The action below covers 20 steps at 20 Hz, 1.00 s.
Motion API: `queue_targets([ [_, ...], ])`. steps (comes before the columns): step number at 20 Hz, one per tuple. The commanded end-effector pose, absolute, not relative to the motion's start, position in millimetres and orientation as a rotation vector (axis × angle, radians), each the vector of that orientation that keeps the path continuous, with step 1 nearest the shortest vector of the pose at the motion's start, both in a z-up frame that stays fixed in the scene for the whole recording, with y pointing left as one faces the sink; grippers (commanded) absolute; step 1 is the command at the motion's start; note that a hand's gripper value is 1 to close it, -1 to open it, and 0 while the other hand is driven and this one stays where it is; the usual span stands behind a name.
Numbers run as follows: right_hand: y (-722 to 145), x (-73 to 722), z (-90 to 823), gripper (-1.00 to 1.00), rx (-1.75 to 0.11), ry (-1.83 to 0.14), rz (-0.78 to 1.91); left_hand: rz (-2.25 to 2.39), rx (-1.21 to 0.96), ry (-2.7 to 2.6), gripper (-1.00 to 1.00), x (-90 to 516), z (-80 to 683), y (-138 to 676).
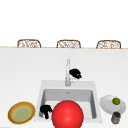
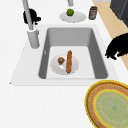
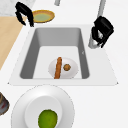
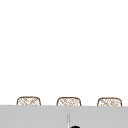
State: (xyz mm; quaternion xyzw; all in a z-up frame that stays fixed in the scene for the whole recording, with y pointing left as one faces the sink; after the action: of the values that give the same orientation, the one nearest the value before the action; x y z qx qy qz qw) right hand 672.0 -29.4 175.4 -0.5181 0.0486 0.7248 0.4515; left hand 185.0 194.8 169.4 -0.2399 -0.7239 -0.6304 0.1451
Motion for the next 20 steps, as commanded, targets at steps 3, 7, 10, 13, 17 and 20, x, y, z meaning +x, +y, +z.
queue_targets([
  [3, -8, 670, 190, 1.00, -1.307, 0.140, 1.842, -1.816, -0.691, -2.086, 0.00, 185, 169, 195],
  [7, -28, 671, 176, 1.00, -1.353, 0.180, 1.732, -1.816, -0.691, -2.086, 0.00, 185, 169, 195],
  [10, -26, 671, 175, 1.00, -1.299, 0.209, 1.713, -1.816, -0.691, -2.086, 0.00, 185, 169, 195],
  [13, -26, 667, 176, 1.00, -1.194, 0.126, 1.714, -1.816, -0.691, -2.086, 0.00, 185, 169, 195],
  [17, -26, 667, 177, 1.00, -1.187, 0.115, 1.710, -1.816, -0.691, -2.086, 0.00, 185, 169, 195],
  [20, -27, 667, 178, 1.00, -1.183, 0.108, 1.707, -1.816, -0.691, -2.086, 0.00, 185, 169, 195],
])
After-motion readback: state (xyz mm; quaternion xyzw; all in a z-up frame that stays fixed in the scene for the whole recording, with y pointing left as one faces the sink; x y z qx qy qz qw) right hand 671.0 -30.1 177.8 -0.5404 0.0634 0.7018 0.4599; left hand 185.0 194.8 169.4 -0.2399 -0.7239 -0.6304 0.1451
